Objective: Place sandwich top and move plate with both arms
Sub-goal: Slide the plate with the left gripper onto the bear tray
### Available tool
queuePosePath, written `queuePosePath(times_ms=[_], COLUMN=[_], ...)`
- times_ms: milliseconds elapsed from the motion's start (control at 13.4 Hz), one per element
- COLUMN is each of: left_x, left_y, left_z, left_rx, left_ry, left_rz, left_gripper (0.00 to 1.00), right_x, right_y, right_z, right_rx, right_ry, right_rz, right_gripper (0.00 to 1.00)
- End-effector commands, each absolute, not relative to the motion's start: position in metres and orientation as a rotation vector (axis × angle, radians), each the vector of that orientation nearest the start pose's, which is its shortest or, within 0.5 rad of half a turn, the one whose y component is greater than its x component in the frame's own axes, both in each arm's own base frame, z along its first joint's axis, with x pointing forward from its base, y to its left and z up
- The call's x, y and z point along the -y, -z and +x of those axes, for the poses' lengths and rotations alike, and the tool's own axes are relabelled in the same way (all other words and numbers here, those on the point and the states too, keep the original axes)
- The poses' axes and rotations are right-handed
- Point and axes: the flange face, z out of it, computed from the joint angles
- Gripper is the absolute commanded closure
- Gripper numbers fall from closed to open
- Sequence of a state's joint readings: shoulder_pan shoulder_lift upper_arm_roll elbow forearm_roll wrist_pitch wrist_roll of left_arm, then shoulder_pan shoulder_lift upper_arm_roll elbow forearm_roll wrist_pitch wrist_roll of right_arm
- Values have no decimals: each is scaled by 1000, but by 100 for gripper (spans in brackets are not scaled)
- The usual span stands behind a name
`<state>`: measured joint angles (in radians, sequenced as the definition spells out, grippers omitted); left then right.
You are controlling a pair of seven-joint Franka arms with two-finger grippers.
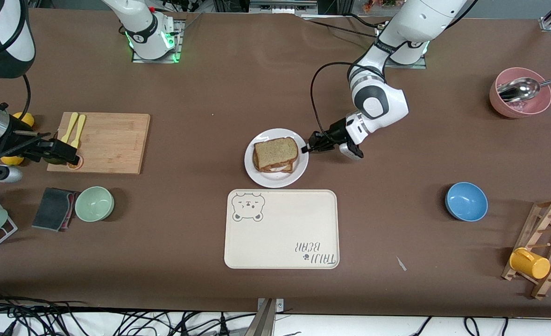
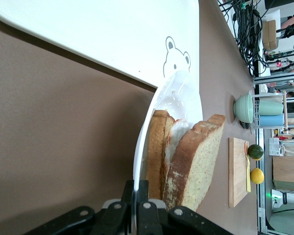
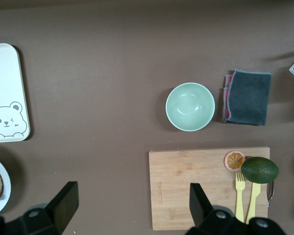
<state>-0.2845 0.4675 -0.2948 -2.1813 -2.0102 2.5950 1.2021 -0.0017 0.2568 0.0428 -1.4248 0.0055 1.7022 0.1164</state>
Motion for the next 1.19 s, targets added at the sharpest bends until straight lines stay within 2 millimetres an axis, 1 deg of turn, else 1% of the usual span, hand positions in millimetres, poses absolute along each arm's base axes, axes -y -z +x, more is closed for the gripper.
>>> queuePosePath(times_ms=[0,299,523,597,821,896,971,1120], left_x=[281,282,281,281,284,285,285,277], left_y=[-167,-179,-179,-176,-177,-182,-185,-191], left_z=[458,481,492,498,522,530,538,559], left_rx=[-230,-336,-358,-370,-407,-419,-430,-436], left_ry=[-241,-216,-224,-224,-235,-241,-239,-214], left_rz=[2144,2069,2053,2046,2013,1999,1993,2009], left_gripper=[100,100,100,100,100,100,100,100], right_x=[-24,-27,-26,-27,-28,-27,-28,-27], right_y=[-557,-556,-554,-554,-552,-552,-552,-552], right_z=[639,639,640,640,641,641,641,641], right_rx=[-128,-121,-119,-114,-111,-113,-111,-113], right_ry=[43,43,40,44,42,44,44,44], right_rz=[-3133,-3134,-3146,-3152,-3155,-3153,-3155,-3155], right_gripper=[0,0,0,0,0,0,0,0])
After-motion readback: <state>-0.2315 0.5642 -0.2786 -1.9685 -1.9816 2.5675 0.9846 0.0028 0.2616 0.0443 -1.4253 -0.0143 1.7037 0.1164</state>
